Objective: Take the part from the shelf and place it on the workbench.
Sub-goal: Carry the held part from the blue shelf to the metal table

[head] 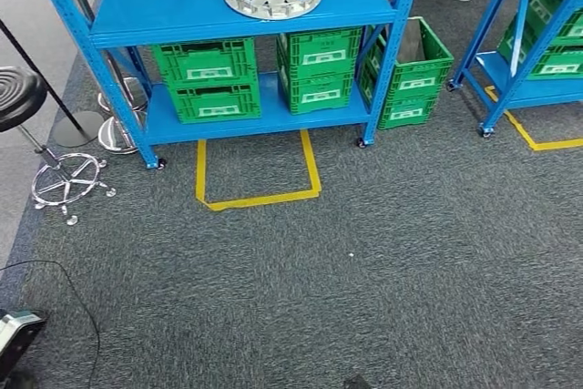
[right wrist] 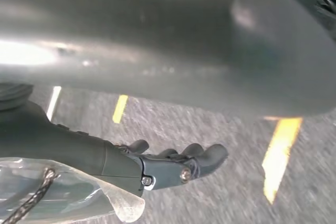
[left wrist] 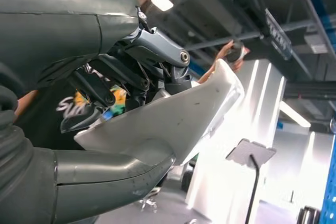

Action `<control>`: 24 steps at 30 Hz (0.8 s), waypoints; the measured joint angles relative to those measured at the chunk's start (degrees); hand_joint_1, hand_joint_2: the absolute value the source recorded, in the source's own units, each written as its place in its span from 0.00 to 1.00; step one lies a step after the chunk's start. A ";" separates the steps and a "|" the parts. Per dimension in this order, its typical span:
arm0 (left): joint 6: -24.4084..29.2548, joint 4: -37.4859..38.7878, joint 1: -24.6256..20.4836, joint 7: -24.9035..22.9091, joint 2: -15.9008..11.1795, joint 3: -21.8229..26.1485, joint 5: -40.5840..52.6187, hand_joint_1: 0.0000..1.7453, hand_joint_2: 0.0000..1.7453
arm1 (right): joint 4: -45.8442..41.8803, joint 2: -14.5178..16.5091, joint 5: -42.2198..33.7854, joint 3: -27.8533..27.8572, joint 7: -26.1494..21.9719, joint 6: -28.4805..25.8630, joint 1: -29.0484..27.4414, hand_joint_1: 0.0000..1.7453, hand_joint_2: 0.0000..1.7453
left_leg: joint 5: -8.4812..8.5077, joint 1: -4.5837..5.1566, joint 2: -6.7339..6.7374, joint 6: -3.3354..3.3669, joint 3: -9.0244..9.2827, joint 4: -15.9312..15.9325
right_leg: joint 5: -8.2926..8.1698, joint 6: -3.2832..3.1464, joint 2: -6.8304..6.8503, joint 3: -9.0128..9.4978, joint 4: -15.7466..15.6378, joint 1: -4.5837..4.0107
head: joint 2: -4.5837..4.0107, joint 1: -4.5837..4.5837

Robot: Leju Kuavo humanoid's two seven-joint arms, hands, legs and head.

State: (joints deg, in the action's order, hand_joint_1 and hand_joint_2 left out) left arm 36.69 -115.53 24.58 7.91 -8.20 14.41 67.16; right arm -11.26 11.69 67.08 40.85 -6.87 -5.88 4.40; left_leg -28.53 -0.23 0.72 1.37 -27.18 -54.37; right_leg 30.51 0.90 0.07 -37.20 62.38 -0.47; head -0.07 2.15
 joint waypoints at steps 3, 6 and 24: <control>-0.35 -0.01 0.03 0.00 0.13 -0.02 -0.48 1.00 1.00 | 0.00 0.00 -0.04 0.00 0.01 -0.02 -0.06 0.00 0.00 | 2.09 -0.13 0.06 -0.04 -2.92 -0.30 | 5.28 0.93 0.01 -1.51 10.04 0.67 | 0.00 0.15; -0.67 0.00 0.01 0.00 0.17 -0.08 -0.83 1.00 1.00 | -0.01 -0.01 -0.09 0.00 -0.01 -0.02 -0.01 0.00 0.00 | 3.93 -0.41 0.11 -0.76 -5.98 -1.05 | -0.18 1.52 0.02 2.27 9.88 1.15 | 0.00 0.15; -0.97 0.05 -0.11 -0.02 0.04 -0.09 -1.90 1.00 1.00 | -0.02 0.08 0.16 -0.67 -1.43 0.35 -0.26 0.00 0.00 | 1.01 0.02 -0.48 -1.58 -2.62 -4.65 | -0.21 -1.89 0.45 9.62 -6.34 -0.12 | 0.00 0.03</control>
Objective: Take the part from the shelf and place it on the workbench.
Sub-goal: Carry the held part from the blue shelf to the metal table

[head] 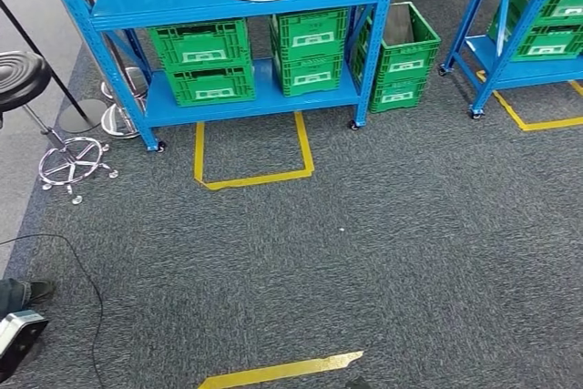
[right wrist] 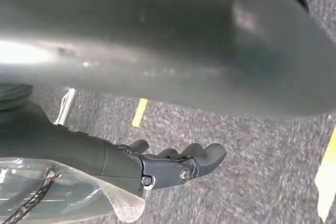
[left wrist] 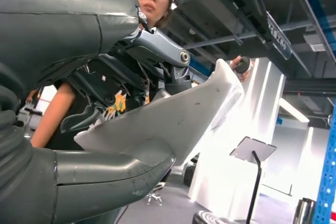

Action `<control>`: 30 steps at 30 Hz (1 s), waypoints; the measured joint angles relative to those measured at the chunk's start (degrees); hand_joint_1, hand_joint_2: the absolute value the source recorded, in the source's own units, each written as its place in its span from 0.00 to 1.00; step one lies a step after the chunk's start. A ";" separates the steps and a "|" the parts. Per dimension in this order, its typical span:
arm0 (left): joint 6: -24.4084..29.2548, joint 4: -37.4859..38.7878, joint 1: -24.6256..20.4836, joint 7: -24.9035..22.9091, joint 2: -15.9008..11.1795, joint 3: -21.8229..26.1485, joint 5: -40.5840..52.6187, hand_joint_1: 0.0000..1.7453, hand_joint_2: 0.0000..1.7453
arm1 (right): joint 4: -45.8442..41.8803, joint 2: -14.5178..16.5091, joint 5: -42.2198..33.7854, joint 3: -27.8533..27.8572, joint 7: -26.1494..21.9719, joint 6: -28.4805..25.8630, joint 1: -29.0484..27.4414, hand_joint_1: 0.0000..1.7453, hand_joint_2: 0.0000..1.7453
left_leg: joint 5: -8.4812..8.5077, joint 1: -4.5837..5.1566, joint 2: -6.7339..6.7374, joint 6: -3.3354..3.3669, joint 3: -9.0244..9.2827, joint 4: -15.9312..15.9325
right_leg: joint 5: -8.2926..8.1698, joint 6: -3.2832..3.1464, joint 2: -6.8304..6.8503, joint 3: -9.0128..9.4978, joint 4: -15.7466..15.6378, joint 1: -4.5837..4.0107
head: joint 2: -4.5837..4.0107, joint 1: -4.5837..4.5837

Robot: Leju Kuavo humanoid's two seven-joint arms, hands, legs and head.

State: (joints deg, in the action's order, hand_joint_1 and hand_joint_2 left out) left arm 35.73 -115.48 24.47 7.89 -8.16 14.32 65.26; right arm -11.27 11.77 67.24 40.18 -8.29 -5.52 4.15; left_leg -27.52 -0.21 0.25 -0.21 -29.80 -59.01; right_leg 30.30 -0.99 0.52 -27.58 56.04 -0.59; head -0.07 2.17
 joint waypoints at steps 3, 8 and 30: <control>-0.01 -0.01 -0.08 0.00 -0.15 0.05 -0.31 1.00 1.00 | -0.01 0.03 -0.03 -0.20 -0.18 0.04 0.16 0.00 0.00 | 0.11 0.28 0.04 0.54 0.51 2.31 | -0.39 0.89 0.02 -0.60 0.23 0.16 | 0.00 -0.04; -0.02 -0.01 -0.21 0.14 0.03 0.04 -0.92 1.00 1.00 | -0.03 -0.05 -2.08 -0.11 -0.84 0.04 0.17 0.00 0.00 | 0.88 -0.33 0.38 1.38 0.10 4.06 | 6.04 2.38 -0.41 -6.64 11.75 0.52 | 0.00 0.36; -0.61 -0.15 1.23 1.31 0.60 1.27 -1.02 1.00 1.00 | -0.20 -0.33 -6.64 2.82 -2.68 -0.50 -0.10 0.00 0.00 | -0.80 -0.19 0.09 -0.75 -1.13 -1.05 | -1.20 0.31 -0.39 -2.65 1.62 0.61 | 0.00 -0.19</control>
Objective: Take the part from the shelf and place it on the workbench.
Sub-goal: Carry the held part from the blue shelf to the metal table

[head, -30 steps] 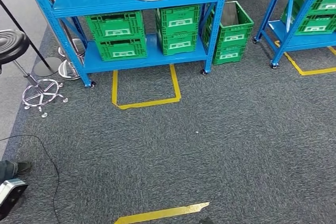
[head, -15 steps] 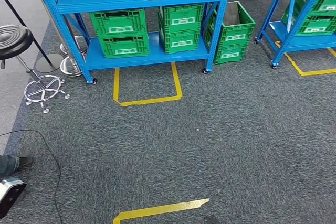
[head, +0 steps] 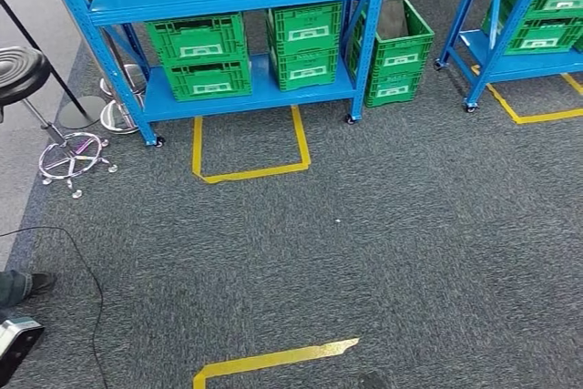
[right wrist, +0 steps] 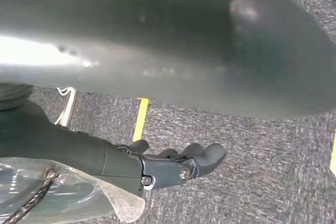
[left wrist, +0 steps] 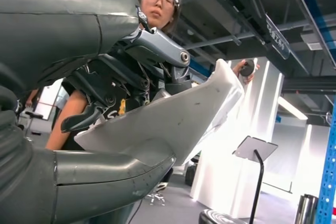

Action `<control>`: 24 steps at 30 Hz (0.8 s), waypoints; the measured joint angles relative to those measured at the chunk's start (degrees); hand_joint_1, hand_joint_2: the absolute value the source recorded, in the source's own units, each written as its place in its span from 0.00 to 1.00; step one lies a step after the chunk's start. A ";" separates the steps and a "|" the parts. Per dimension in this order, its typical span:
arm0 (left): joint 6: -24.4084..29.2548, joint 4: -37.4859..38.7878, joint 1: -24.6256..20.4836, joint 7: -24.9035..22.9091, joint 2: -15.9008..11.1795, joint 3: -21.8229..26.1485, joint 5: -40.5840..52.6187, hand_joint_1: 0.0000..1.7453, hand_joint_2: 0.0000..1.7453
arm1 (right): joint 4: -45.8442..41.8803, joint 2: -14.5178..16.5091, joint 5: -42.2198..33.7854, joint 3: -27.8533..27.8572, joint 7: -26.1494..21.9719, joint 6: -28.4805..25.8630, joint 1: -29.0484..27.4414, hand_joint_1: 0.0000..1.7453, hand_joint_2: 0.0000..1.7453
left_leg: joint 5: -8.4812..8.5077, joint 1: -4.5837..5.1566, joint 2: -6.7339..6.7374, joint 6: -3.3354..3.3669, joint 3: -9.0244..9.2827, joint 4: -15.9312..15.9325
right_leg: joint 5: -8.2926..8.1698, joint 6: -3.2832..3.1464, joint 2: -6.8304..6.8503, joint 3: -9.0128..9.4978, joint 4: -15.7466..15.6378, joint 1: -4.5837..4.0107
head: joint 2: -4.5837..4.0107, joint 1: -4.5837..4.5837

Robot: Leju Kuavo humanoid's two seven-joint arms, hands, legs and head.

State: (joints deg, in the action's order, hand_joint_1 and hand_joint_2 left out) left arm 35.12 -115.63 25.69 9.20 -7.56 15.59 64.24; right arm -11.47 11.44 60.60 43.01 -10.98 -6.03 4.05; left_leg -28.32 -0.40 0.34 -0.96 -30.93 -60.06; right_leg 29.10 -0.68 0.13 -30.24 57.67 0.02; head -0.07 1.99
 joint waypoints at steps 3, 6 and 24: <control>-0.08 -0.11 0.10 0.20 0.13 0.24 -0.01 1.00 1.00 | 0.00 0.02 -0.04 0.08 -0.03 -0.05 0.10 0.00 0.00 | 0.25 0.20 -0.07 0.54 0.68 2.76 | -0.25 0.62 0.04 -0.62 0.05 -0.17 | 0.00 0.07; -0.16 -0.18 0.23 0.33 0.39 0.38 -0.03 1.00 1.00 | -0.02 0.02 -0.07 0.30 -0.06 -0.15 0.11 0.00 0.00 | 0.67 0.14 -0.14 0.32 0.48 3.23 | -0.47 -0.58 0.11 -0.80 -0.22 -0.30 | 0.00 0.16; -0.29 -0.21 0.22 1.23 1.58 0.78 -0.02 1.00 1.00 | -0.05 0.02 -0.58 0.84 -0.95 -0.24 0.10 0.00 0.00 | 1.17 0.57 -0.11 1.23 -0.08 3.12 | -1.61 1.11 0.02 -1.04 -0.98 0.14 | 0.00 0.14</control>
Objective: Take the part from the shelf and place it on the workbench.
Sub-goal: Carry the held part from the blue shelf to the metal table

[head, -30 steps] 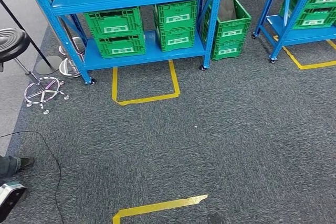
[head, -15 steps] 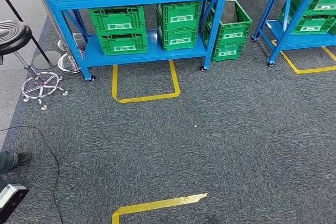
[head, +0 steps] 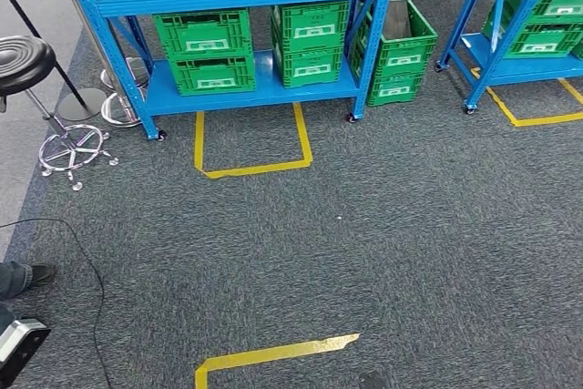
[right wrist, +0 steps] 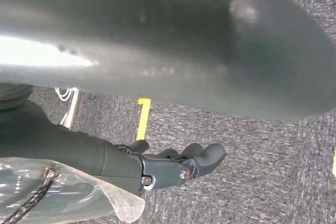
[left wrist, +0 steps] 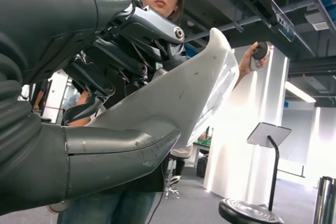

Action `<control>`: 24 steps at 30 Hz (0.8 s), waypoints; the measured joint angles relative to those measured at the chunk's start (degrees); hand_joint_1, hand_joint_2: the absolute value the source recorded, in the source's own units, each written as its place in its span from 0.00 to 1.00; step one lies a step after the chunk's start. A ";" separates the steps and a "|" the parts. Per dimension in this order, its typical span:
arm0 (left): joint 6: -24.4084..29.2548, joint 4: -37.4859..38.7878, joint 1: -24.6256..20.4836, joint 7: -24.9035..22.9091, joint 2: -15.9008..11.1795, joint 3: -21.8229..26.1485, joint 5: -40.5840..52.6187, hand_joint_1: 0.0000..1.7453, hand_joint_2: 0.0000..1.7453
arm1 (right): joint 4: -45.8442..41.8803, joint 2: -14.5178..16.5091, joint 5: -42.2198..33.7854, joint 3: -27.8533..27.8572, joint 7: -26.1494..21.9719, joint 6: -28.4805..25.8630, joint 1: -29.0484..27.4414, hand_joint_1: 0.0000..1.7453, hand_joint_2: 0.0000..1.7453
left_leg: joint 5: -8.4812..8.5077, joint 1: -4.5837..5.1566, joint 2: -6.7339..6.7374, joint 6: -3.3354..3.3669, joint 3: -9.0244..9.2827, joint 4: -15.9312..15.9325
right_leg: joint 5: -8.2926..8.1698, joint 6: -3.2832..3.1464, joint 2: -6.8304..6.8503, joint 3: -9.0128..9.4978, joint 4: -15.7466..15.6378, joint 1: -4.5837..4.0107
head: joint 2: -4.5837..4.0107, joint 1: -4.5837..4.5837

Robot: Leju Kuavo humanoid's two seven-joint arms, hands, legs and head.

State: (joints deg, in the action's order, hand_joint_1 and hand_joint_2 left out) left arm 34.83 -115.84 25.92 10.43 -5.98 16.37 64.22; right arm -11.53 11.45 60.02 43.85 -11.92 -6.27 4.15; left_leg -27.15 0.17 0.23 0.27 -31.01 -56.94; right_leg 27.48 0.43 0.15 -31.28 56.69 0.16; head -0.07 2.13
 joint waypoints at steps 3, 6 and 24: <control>-0.02 0.00 0.00 0.08 0.16 0.04 0.00 1.00 1.00 | -0.02 0.00 -0.10 0.04 0.01 -0.01 0.02 0.00 0.00 | 0.06 -0.03 0.00 -0.08 -0.01 0.00 | 0.00 0.00 0.00 -0.06 0.08 -0.03 | 0.00 -0.01; -0.05 0.00 0.00 0.09 0.28 0.11 0.00 1.00 1.00 | -0.05 0.00 -0.10 0.04 0.17 -0.13 0.02 0.00 0.00 | 0.09 -0.06 0.00 -0.13 -0.03 0.00 | 0.00 0.00 0.00 -0.11 0.15 -0.05 | 0.00 0.00; -0.51 -0.03 0.01 0.42 0.80 1.04 0.00 1.00 1.00 | -0.14 0.01 0.75 0.04 0.89 -1.93 0.11 0.00 0.00 | 0.31 0.17 0.00 0.60 -0.58 -0.33 | -0.45 0.89 0.02 -0.42 0.06 0.26 | 0.00 -0.02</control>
State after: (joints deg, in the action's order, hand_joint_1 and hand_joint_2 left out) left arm 34.32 -115.87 25.93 10.84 -5.18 17.41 64.22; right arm -11.67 11.46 60.78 43.89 -11.04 -8.20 4.26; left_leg -26.84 0.34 0.23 0.87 -31.59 -57.26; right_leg 27.03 1.32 0.17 -31.70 56.74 0.42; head -0.07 2.11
